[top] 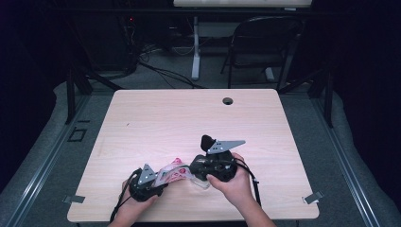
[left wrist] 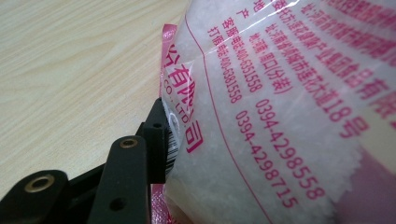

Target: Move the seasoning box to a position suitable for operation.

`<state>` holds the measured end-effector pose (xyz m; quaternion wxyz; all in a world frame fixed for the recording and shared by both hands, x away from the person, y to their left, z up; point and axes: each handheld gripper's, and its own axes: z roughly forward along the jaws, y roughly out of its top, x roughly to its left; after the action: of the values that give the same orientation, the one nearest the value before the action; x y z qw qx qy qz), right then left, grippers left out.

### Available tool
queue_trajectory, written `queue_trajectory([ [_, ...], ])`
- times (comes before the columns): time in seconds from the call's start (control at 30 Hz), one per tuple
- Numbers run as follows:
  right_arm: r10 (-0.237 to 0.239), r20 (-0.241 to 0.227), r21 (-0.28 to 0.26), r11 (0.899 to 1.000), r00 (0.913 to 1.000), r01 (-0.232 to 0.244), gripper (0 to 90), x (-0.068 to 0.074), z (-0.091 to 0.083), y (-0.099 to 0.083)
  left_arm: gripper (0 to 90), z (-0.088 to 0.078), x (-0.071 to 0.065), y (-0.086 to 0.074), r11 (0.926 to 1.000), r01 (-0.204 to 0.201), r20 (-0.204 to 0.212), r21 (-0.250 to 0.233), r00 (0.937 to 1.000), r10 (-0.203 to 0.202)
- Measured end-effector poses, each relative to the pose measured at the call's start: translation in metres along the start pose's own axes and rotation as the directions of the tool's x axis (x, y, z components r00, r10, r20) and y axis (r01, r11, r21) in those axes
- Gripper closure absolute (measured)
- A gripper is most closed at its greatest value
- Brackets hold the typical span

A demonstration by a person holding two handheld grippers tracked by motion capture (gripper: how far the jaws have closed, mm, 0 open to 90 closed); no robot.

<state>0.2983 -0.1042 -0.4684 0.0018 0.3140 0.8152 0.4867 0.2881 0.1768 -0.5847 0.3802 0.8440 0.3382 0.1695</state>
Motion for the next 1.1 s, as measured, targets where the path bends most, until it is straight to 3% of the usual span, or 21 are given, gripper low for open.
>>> queue_trajectory([
  [0.17,0.004,0.0,-0.016,1.0,1.0,-0.004,76.9,-0.001,-0.008,-0.001,55.3,0.0,-0.001,-0.001,1.0,-0.006,-0.007,-0.002,1.0,0.006],
  [0.47,0.026,0.028,-0.05,0.998,0.9993,-0.024,76.7,-0.005,-0.013,0.002,55.3,0.001,-0.006,-0.002,0.9986,-0.053,-0.035,0.0,0.998,0.053],
  [0.73,0.007,0.057,0.002,1.0,0.9983,-0.007,67.0,-0.001,0.006,0.005,55.3,0.002,-0.008,-0.002,0.9969,-0.078,-0.05,0.006,0.9957,0.078],
  [0.83,0.004,0.044,0.018,1.0,0.999,-0.005,64.1,0.001,0.012,0.004,55.3,0.002,-0.009,-0.002,0.9967,-0.081,-0.055,0.007,0.9951,0.082],
  [1.0,-0.007,0.039,0.061,0.998,0.9992,0.005,61.7,0.004,0.017,0.0,55.3,0.002,-0.009,-0.002,0.9967,-0.081,-0.054,0.007,0.9952,0.081],
  [1.1,-0.027,0.061,0.082,0.996,0.9978,0.022,60.8,0.005,0.019,-0.002,55.3,0.002,-0.009,-0.002,0.9968,-0.08,-0.054,0.007,0.9953,0.08],
])
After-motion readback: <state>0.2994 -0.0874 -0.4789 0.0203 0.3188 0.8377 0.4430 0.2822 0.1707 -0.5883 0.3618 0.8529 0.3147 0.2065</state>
